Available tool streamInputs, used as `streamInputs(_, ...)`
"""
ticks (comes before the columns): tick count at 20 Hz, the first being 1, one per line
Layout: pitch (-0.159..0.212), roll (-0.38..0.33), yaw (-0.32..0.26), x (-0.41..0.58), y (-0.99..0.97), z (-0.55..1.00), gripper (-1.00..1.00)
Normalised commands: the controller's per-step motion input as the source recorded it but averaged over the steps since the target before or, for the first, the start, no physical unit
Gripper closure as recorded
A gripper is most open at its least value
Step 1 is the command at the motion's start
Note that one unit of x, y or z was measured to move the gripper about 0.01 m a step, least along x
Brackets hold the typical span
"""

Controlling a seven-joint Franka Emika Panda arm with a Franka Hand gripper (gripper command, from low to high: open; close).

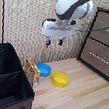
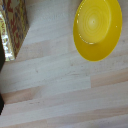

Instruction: Locate and clasp the grip of the topmost drawer. Steadily and circumspectly yank the drawer open. Discover and seize the nutrition bar using your clamp. Deposit the nutrition bar in the accessible drawer. Unclench the nutrition bar.

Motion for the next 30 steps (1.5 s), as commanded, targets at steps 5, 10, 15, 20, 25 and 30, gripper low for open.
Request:
streamInputs(5,-0.003,-0.104,0.118,0.070,-0.12,0.44,-1.00)
streamInputs(10,-0.051,-0.172,0.165,0.000,-0.22,0.33,-1.00)
streamInputs(15,-0.071,-0.189,0.162,0.000,-0.26,0.24,-1.00)
streamInputs(20,-0.055,-0.239,0.149,0.000,-0.24,0.10,-1.00)
streamInputs(25,0.002,-0.321,0.095,0.077,-0.06,0.14,-1.00)
streamInputs(30,0.057,-0.335,0.037,0.122,0.00,0.18,-1.00)
